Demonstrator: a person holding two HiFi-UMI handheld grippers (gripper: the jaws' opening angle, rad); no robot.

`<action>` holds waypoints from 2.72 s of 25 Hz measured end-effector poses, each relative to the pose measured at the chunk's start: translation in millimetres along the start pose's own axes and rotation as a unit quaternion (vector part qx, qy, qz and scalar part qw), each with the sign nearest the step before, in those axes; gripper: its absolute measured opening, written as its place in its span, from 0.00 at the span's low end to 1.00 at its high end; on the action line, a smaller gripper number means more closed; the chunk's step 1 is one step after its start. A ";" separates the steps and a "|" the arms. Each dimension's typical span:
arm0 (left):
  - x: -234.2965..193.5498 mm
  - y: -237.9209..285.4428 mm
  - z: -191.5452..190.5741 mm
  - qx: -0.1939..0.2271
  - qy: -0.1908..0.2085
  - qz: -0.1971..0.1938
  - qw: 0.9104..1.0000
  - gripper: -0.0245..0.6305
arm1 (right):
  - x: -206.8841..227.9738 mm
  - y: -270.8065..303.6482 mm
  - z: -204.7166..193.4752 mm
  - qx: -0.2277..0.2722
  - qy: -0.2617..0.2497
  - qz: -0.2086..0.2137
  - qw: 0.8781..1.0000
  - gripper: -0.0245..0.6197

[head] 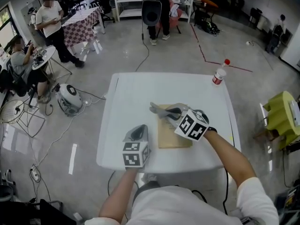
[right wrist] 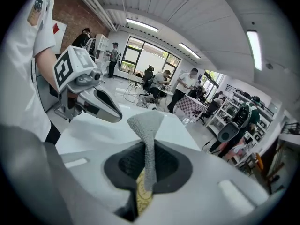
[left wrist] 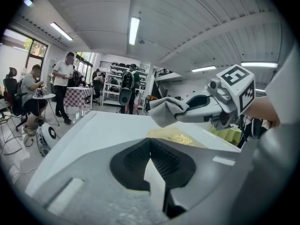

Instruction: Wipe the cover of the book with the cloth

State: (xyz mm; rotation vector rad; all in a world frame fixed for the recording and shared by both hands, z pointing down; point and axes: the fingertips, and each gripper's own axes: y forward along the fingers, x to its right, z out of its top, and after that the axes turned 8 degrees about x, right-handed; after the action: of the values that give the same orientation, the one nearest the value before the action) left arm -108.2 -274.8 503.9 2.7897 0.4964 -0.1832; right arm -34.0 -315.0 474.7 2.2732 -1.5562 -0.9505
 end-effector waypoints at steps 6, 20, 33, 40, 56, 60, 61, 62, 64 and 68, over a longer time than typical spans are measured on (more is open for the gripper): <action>-18.2 2.1 2.1 -0.001 -0.004 0.007 1.000 0.05 | 15.8 51.6 -6.2 -0.049 -0.041 0.026 0.998 0.06; -45.6 0.7 -9.6 -0.012 -0.008 0.017 1.000 0.05 | -4.5 111.4 -50.2 -0.138 -0.064 0.092 0.984 0.06; -33.8 -3.1 -0.4 0.000 -0.004 0.016 1.000 0.05 | -57.9 84.7 -38.8 -0.114 -0.056 0.137 0.982 0.06; -25.5 -11.7 0.3 0.004 -0.006 0.020 1.000 0.05 | -85.1 65.4 -37.3 -0.108 -0.045 0.156 0.981 0.06; 0.7 -32.3 -3.9 0.005 0.003 0.019 1.000 0.05 | -148.8 25.3 -28.3 -0.076 -0.023 0.181 0.980 0.06; 4.1 -41.1 -2.6 0.007 0.002 0.025 1.000 0.05 | -162.5 16.1 -23.9 -0.063 -0.014 0.181 0.981 0.06; 4.9 -42.7 -1.4 0.009 0.001 0.026 1.000 0.05 | -162.2 13.7 -22.7 -0.058 -0.009 0.175 0.983 0.06; 5.8 -44.3 0.1 0.011 -0.001 0.028 1.000 0.05 | -160.0 10.8 -21.1 -0.051 -0.001 0.165 0.985 0.06; 7.9 -47.7 3.8 0.017 -0.003 0.031 0.999 0.05 | -150.7 2.9 -16.8 -0.031 0.024 0.133 0.990 0.06; 18.9 -52.2 8.6 0.023 0.003 0.031 0.999 0.05 | -124.0 -25.4 -12.5 0.018 0.092 0.050 0.994 0.06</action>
State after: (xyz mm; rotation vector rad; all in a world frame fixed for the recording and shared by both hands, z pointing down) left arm -109.7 -224.8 478.4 2.8476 0.4112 -0.1753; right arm -35.3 -195.6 518.4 2.2133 -1.6013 -0.6726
